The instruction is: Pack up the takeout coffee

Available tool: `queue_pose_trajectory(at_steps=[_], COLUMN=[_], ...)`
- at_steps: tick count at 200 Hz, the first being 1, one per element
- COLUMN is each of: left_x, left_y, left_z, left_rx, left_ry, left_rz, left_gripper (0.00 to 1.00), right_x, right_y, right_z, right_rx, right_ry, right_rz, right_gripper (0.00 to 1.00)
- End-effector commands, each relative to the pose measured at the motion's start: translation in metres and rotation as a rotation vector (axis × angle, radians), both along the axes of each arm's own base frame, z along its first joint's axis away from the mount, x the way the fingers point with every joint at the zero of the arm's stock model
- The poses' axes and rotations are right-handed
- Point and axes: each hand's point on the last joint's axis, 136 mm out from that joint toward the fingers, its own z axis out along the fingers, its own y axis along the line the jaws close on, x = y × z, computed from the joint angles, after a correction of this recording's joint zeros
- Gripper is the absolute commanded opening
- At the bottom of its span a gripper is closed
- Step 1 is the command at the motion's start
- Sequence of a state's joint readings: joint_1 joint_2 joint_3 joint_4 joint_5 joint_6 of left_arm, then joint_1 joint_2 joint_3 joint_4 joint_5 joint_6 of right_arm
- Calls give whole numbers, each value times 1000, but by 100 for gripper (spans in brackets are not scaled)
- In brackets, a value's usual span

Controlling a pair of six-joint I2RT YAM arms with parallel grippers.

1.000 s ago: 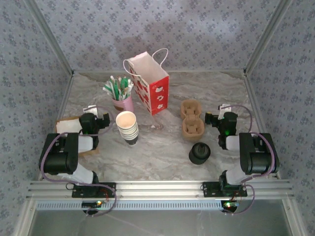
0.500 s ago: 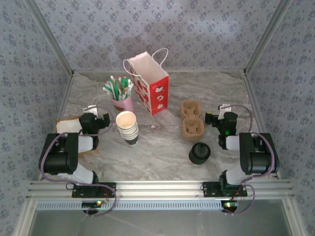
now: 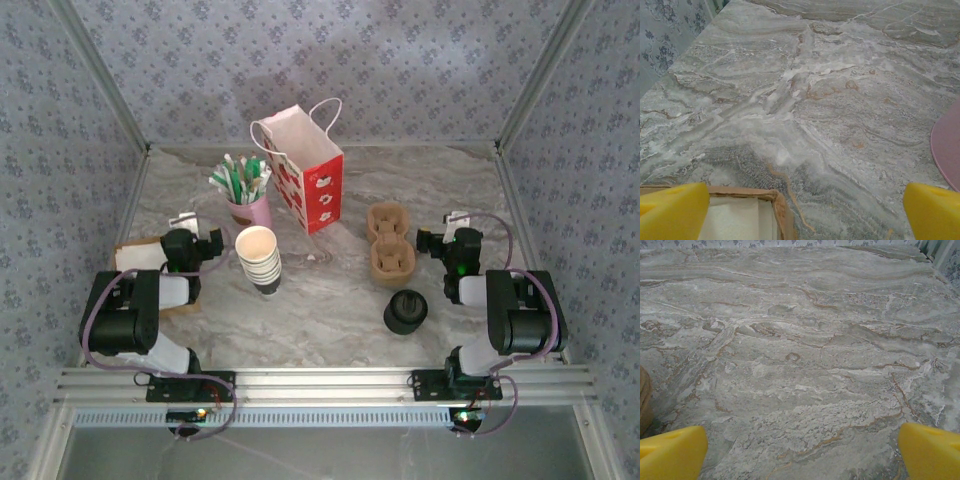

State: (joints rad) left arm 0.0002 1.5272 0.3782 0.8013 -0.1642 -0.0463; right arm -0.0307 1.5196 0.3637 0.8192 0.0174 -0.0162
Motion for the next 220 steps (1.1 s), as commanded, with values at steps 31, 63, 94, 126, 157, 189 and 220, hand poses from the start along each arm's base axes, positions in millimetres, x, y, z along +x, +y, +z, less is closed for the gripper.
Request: queue_pose_trajectory(at_steps=[31, 63, 94, 126, 157, 189, 220], left_x=[-1, -17, -38, -69, -100, -141, -178], left_y=[5, 6, 5, -1, -14, -24, -44], left_z=[39, 61, 103, 159, 200, 216, 230], left_rx=[44, 74, 34, -134, -370, -547, -604], left_ry=[-71, -95, -134, -237, -289, -225, -189], left_rz=[67, 109, 129, 139, 111, 102, -20], left_gripper=[100, 99, 99, 99, 99, 99, 100], right_x=[4, -8, -19, -36, -64, -92, -120], right_y=[0, 3, 9, 8, 13, 38, 53], right_z=[17, 36, 62, 104, 140, 169, 173], right_rx=[-37, -87, -127, -13, 232, 375, 530], right_ry=[-58, -118, -134, -135, -108, -31, 75], right_rz=[-13, -28, -20, -82, -135, -34, -3], right_gripper=[100, 100, 100, 100, 100, 100, 100])
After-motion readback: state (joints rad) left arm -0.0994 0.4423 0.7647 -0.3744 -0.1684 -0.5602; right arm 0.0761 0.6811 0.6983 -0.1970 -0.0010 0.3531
